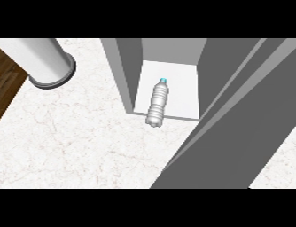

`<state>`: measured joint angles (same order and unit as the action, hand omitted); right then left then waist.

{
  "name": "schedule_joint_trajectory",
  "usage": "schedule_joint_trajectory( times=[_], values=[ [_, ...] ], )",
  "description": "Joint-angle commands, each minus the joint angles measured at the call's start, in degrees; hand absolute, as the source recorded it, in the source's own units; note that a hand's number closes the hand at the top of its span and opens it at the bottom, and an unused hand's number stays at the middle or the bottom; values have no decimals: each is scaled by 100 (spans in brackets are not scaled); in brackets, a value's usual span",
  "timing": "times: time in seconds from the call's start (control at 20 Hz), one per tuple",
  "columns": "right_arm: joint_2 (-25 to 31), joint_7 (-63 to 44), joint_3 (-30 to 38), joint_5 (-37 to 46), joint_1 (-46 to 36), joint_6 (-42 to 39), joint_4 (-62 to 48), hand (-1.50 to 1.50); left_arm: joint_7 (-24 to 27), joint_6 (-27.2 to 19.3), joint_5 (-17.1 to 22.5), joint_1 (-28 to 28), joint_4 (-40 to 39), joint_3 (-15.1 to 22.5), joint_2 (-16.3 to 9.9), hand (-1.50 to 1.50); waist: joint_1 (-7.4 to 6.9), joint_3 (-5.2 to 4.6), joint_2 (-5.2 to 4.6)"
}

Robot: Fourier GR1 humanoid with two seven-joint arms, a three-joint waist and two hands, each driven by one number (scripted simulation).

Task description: Pick up the bottled water, place it into the cabinet and close the cabinet

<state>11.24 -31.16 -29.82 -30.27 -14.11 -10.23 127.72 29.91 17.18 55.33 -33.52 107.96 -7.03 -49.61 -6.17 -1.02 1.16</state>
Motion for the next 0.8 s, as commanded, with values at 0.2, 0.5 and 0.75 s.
schedule_joint_trajectory(
  times=[0.2, 0.5, 0.75],
  values=[
    [-1101, -930, -884, -524, -2367, 1125, -1370, 150, 68, 499, 183, -91, -253, -267, -65, -150, -100, 48, -126],
    [-1118, -700, -335, -1826, -4218, 1000, -2704, 150, 175, 1021, 347, -540, -416, -862, -102, -150, 81, 87, -124],
    [-1122, -618, -78, -2442, -4515, 1483, -3493, 150, 293, 1507, 239, -1187, -433, -1199, 227, -150, 267, 98, -101]
  ],
)
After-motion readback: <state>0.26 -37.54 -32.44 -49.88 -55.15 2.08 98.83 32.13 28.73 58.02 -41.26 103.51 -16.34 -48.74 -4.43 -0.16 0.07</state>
